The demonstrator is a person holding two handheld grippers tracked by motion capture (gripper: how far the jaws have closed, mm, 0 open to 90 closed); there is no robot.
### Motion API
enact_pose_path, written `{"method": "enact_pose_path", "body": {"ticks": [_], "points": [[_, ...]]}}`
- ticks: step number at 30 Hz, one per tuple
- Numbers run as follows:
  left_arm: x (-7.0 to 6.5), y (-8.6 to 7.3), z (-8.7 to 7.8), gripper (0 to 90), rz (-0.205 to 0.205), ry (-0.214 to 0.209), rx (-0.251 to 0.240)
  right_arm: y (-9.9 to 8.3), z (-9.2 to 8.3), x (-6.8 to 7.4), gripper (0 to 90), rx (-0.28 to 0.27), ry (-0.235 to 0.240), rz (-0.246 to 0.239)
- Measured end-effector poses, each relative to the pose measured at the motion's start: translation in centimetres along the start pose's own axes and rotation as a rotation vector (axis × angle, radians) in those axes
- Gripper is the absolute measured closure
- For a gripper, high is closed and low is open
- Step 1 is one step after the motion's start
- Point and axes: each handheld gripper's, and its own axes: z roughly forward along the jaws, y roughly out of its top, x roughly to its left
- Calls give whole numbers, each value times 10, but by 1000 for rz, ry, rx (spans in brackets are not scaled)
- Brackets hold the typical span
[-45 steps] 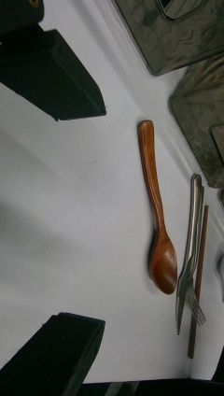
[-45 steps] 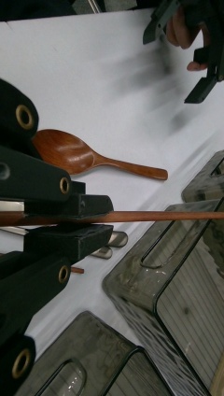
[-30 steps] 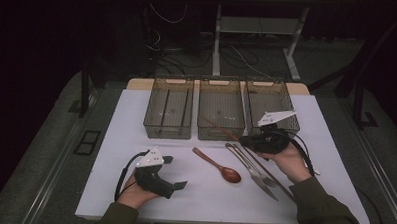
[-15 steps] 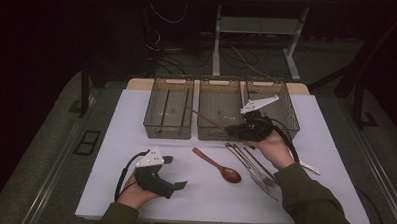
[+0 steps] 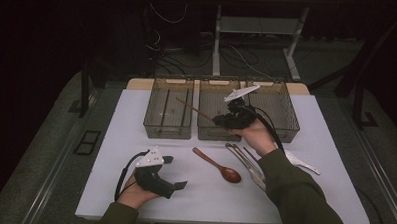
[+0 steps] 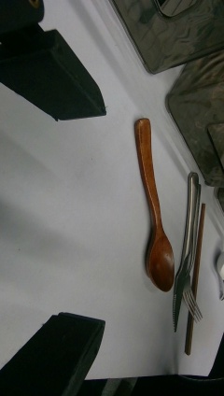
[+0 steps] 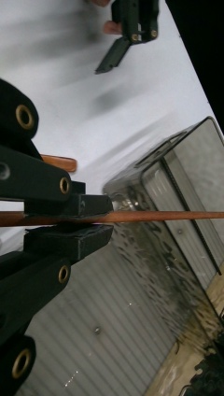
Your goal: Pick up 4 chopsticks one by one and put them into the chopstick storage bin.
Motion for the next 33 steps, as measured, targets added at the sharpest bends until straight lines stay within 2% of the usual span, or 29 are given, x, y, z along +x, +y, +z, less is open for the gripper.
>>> {"method": "enact_pose_path", "body": {"ticks": [2,9,21,33], "points": [[0,0,0,0,3,0,7,5,5,1,841,3,-2,-9],[0,0,0,0,3,-4,1,21,25,3,841,25,-6,6],[0,0,0,0,11,-10,1,50,60,3,841,64,-42,23],[0,0,1,0,6,-14,-4,64,85,4,840,78,-53,45]]}}
